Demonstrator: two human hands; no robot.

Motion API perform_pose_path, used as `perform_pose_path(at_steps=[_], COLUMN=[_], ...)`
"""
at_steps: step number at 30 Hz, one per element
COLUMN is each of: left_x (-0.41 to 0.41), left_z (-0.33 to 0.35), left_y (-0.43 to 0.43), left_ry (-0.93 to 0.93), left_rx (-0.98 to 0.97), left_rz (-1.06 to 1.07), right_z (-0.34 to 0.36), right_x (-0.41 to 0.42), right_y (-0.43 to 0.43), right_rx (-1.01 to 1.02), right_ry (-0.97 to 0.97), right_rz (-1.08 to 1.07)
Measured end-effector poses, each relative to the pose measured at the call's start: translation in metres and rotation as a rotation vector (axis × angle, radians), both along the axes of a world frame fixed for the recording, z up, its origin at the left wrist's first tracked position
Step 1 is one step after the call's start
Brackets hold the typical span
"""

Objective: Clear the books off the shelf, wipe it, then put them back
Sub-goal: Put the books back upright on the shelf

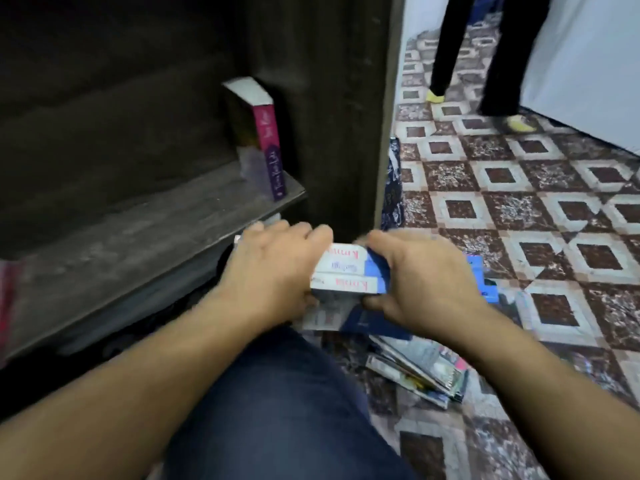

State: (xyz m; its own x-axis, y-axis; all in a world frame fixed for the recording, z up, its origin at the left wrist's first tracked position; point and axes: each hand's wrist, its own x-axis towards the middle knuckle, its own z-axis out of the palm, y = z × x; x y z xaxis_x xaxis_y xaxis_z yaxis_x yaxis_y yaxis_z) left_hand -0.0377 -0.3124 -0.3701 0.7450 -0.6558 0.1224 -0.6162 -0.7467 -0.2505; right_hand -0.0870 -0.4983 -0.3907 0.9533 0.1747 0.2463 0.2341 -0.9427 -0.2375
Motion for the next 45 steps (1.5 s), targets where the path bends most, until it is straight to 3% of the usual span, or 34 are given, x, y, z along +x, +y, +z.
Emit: perform_pose_path(at_steps=[7, 12, 14, 17, 19, 25, 30, 35, 37, 39, 42, 45], left_x=[0.008, 0.017, 0.022, 0.028, 0.026, 0.059, 0.091, 0.089, 0.088, 0.084, 0.070, 0.052], left_z=[0.070, 0.038, 0.009, -0.037, -0.067, -0.085, -0.083, -0.080, -0.067, -0.055, -0.042, -0.049], left_y=[0.134, 0.199, 0.220, 0.238, 0.239, 0.249, 0.234, 0.193, 0.154, 0.101, 0.010, -0.065], left_ry=[-0.523, -0.601, -0.523, -0.230, -0.078, -0.089, 0.075, 0.138, 0.171, 0.201, 0.295, 0.478], left_rx=[-0.090, -0.178, -0.153, -0.065, 0.010, -0.015, -0.084, 0.056, 0.107, 0.167, 0.114, 0.132], left_rz=[0.390, 0.686, 0.716, 0.733, 0.746, 0.675, 0.753, 0.924, 0.997, 0.844, 0.316, -0.074], right_z=[0.052, 0.029, 0.011, -0.022, -0.046, -0.080, -0.091, -0.159, -0.202, -0.240, -0.269, -0.276], right_x=[0.086, 0.140, 0.152, 0.160, 0.161, 0.183, 0.205, 0.146, 0.101, 0.059, 0.025, 0.015], right_y=[0.142, 0.226, 0.243, 0.250, 0.245, 0.238, 0.226, 0.139, 0.084, 0.029, -0.031, -0.070], right_rx=[0.069, 0.069, 0.016, -0.253, -0.320, -0.196, -0.127, 0.120, 0.103, 0.048, -0.074, -0.076], right_ry=[-0.568, -0.755, -0.678, -0.179, -0.007, -0.041, -0.005, -0.304, -0.201, 0.065, 0.521, 0.677], right_rz=[0.200, 0.364, 0.442, 0.527, 0.557, 0.499, 0.489, 0.541, 0.550, 0.452, 0.208, 0.009])
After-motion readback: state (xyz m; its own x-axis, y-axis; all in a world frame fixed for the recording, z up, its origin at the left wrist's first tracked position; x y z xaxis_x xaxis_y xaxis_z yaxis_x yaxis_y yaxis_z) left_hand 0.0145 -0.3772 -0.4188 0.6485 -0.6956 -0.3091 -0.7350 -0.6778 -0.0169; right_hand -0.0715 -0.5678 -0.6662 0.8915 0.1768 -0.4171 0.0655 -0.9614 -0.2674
